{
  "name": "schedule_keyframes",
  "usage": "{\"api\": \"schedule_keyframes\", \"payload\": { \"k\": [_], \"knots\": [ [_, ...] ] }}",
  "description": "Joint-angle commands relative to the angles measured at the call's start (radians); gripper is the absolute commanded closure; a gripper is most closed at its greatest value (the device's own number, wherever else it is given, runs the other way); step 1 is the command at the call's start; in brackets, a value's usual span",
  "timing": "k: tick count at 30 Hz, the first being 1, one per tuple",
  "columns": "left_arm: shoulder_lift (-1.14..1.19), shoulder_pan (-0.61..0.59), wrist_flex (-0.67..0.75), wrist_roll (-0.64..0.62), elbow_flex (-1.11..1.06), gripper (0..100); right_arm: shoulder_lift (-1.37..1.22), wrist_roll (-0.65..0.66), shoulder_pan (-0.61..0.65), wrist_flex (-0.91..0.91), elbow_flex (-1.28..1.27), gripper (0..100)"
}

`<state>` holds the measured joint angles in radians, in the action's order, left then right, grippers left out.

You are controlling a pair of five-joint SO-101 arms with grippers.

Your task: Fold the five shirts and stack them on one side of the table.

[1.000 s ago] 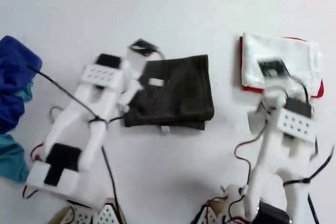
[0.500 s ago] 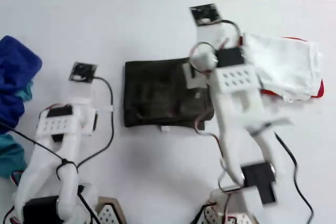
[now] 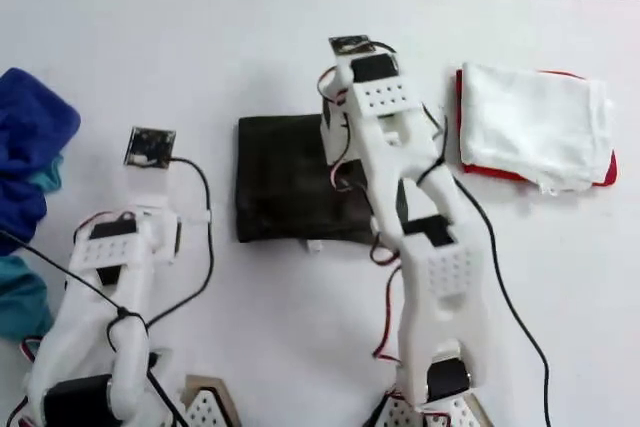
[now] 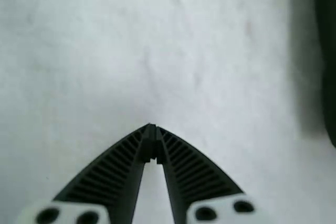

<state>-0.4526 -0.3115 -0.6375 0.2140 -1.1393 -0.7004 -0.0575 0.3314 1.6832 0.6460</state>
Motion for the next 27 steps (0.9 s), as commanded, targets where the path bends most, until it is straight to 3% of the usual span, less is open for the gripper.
{"api": "schedule_keyframes", "payload": {
  "k": [1, 15, 17, 20, 22, 27],
  "knots": [
    [-0.029, -0.006, 0.015, -0.006, 0.004, 97, -0.085, -0.008, -0.004, 0.027, 0.133, 65.4],
    [-0.029, -0.005, 0.015, -0.006, 0.007, 97, -0.400, -0.029, 0.001, 0.081, 0.287, 66.6],
    [-0.029, -0.005, 0.015, -0.006, 0.008, 97, -0.404, 0.060, 0.010, 0.082, 0.270, 75.5],
    [-0.029, -0.005, 0.015, -0.006, 0.008, 97, -0.401, 0.163, 0.030, 0.082, 0.262, 99.8],
    [-0.029, -0.005, 0.015, -0.006, 0.008, 97, -0.395, 0.172, 0.033, 0.084, 0.252, 93.7],
    [-0.029, -0.005, 0.015, -0.006, 0.008, 97, -0.395, 0.172, 0.022, 0.084, 0.239, 97.9]
  ]
}}
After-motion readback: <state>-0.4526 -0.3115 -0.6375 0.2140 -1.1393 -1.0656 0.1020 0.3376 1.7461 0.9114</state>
